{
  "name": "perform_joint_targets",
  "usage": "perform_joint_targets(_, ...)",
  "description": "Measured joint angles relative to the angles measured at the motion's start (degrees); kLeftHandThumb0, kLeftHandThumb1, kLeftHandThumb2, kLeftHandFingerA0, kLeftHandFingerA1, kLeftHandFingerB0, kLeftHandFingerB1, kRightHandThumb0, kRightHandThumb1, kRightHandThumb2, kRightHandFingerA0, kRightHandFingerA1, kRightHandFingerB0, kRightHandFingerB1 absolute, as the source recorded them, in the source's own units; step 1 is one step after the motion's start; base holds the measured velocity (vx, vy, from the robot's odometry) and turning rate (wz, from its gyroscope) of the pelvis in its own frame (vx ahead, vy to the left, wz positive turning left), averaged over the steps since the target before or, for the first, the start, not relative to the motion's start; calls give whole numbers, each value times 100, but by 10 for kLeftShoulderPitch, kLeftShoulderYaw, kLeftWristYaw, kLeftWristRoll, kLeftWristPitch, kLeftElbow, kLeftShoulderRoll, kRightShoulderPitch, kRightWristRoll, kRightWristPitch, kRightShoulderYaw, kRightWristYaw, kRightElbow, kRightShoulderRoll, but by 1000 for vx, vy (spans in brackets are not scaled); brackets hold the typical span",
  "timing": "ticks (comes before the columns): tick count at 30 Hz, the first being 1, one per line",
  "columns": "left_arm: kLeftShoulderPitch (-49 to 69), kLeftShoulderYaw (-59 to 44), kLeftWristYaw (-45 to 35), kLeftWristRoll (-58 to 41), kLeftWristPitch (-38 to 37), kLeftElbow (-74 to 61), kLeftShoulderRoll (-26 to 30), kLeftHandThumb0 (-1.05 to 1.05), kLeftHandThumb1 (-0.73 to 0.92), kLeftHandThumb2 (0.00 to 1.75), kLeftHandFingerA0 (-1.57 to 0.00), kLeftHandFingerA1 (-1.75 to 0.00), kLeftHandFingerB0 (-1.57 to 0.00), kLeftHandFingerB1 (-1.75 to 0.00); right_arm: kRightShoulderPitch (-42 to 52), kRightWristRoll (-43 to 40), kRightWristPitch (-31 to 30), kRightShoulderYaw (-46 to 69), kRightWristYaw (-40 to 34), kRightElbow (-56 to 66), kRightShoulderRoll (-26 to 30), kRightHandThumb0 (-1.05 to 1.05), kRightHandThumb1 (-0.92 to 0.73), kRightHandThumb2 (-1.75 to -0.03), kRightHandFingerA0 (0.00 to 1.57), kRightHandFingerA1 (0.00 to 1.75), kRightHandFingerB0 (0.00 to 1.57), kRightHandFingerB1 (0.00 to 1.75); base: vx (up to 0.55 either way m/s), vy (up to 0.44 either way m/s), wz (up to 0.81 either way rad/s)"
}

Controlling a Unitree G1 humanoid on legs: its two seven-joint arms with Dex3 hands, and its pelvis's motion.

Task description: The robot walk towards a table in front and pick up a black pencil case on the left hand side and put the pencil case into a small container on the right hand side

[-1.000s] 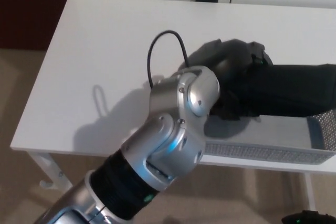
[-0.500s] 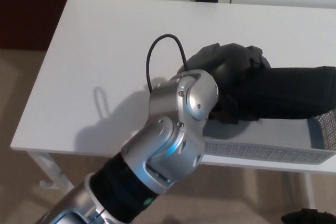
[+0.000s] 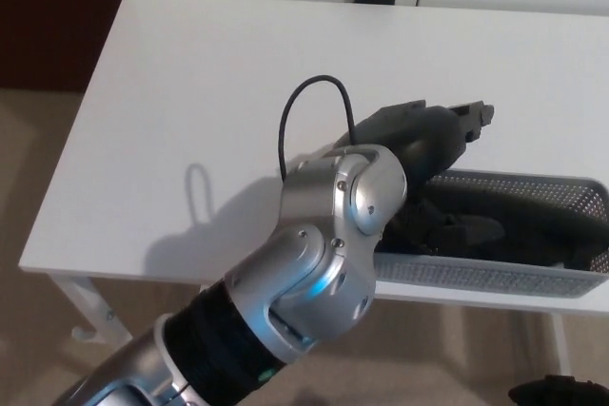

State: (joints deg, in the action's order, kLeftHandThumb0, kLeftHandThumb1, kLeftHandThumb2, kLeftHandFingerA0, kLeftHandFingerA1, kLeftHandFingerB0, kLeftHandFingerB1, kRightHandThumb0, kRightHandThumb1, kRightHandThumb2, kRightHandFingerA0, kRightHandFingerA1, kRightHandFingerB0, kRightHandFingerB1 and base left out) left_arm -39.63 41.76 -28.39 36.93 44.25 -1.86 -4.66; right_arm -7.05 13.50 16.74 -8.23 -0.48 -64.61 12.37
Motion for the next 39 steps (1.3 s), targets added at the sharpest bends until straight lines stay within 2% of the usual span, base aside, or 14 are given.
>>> perform_joint_targets(9,0,-3,-8,0,0,-19,14,-97,59,98,0,0,0,0,-1,1,-2,-3,0,1,0,-32,-64,-58,74,58,61,49,0,0,0)
perform_joint_targets(14,13,-32,-17,-1,-4,-132,58,-93,56,95,0,0,0,-4,0,3,-2,-4,0,0,0,-31,-65,-58,74,58,60,49,0,0,0)
perform_joint_targets(15,14,-37,-18,-1,-5,-149,62,-84,50,94,0,-8,0,-14,-1,3,-2,-5,0,0,0,-30,-65,-58,72,59,59,50,0,0,0)
perform_joint_targets(22,63,-92,-28,-11,-6,-310,86,-75,46,89,0,-16,-6,-22,0,3,-2,-5,1,-1,-1,-31,-63,-58,74,58,59,48,0,0,0)
perform_joint_targets(23,80,-107,-31,-19,-9,-333,88,-82,50,67,-1,-21,-3,-23,0,3,-2,-5,1,-1,-1,-31,-63,-58,73,56,58,47,0,0,0)
perform_joint_targets(24,90,-116,-33,-23,-13,-343,89,-80,46,68,-2,-20,-3,-23,0,3,-1,-5,1,-1,-1,-31,-66,-58,70,54,57,47,0,0,0)
perform_joint_targets(25,116,-139,-36,-36,-24,-368,93,-70,42,83,0,-12,-5,-24,1,4,-2,-5,1,-2,-1,-31,-66,-59,69,54,56,46,0,0,0)
perform_joint_targets(27,184,-180,-41,-65,-47,-403,111,-72,43,80,-1,-8,-5,-26,2,5,-2,-6,1,-2,-1,-30,-66,-59,69,54,56,46,0,0,0)
perform_joint_targets(28,214,-194,-43,-74,-55,-411,119,-69,52,57,0,-29,-14,-27,2,5,-2,-7,1,-2,-1,-29,-65,-59,69,53,56,45,0,0,0)
perform_joint_targets(29,245,-206,-44,-84,-62,-418,126,-74,45,81,-6,-27,-9,-34,3,6,-2,-7,1,-2,-1,-29,-66,-59,70,55,56,46,0,0,0)
perform_joint_targets(31,298,-227,-50,-98,-71,-427,137,-76,45,80,-5,-34,-11,-38,3,6,-2,-7,1,-3,-2,-28,-66,-59,68,54,56,46,0,0,0)
perform_joint_targets(32,342,-246,-57,-109,-76,-431,142,-36,22,86,0,-50,0,-47,4,6,-2,-7,0,-3,-2,-28,-66,-59,67,54,55,46,0,0,0)
perform_joint_targets(33,360,-254,-60,-114,-77,-432,143,-77,54,58,-16,-27,-20,-29,4,6,-2,-8,0,-3,-3,-28,-65,-59,68,53,56,46,0,0,0)
perform_joint_targets(39,568,-364,-103,-157,-102,-427,159,-79,54,58,-19,-33,-25,-29,8,8,-1,-11,0,-5,-5,-27,-65,-58,69,54,56,46,0,0,0)
